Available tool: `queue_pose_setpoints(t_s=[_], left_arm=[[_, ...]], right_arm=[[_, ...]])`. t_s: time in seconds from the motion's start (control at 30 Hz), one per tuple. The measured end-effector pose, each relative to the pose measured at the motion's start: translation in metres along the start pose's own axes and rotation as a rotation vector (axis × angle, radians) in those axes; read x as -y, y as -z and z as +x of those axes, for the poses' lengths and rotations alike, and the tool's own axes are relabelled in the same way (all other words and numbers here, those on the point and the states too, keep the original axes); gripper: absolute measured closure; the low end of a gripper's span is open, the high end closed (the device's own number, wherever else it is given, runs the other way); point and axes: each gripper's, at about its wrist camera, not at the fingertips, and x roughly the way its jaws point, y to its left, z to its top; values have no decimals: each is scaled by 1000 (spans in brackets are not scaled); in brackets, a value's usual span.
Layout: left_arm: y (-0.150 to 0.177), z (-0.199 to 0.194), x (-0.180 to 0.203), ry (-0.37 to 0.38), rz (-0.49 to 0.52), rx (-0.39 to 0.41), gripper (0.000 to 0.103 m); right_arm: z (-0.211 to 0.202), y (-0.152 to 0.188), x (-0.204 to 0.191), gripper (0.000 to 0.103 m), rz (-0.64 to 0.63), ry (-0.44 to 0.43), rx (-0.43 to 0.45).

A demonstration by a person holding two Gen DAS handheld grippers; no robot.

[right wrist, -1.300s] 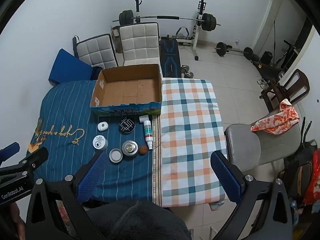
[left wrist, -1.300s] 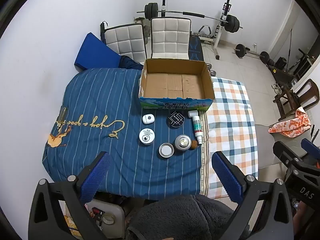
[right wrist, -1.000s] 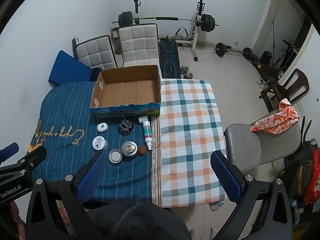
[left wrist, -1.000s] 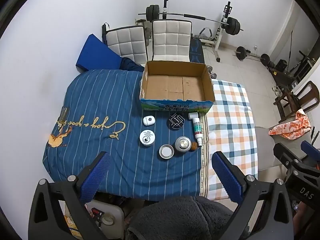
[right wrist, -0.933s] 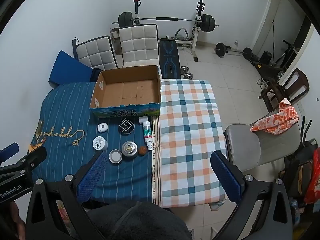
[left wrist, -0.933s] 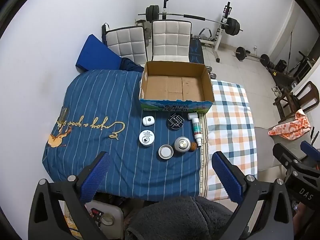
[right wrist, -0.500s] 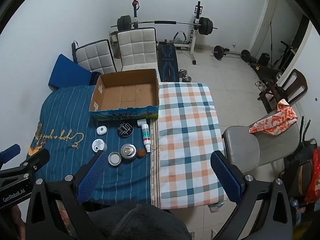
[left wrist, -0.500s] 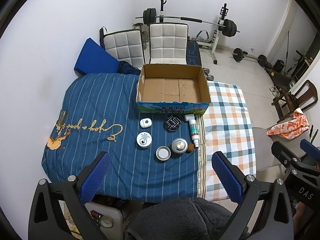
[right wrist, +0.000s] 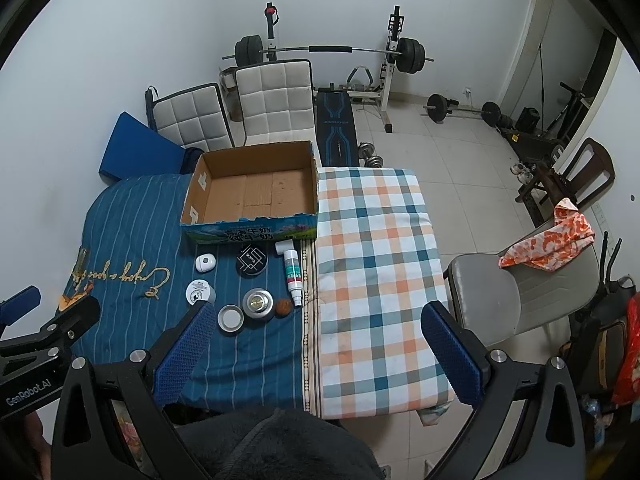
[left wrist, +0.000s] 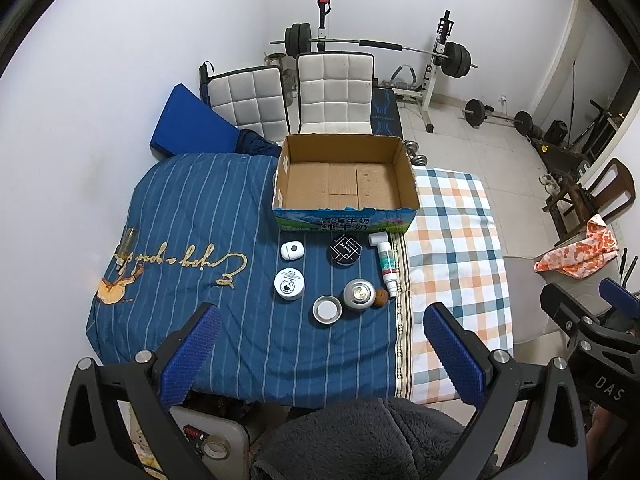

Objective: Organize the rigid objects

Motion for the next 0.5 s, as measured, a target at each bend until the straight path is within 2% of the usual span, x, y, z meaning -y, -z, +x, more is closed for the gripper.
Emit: queue_pose_setpoints(t_s=[0.5], left_arm=[[1, -1, -2, 5, -15, -1, 0]], right_arm=[[-2, 4, 1, 0, 5, 5, 10]])
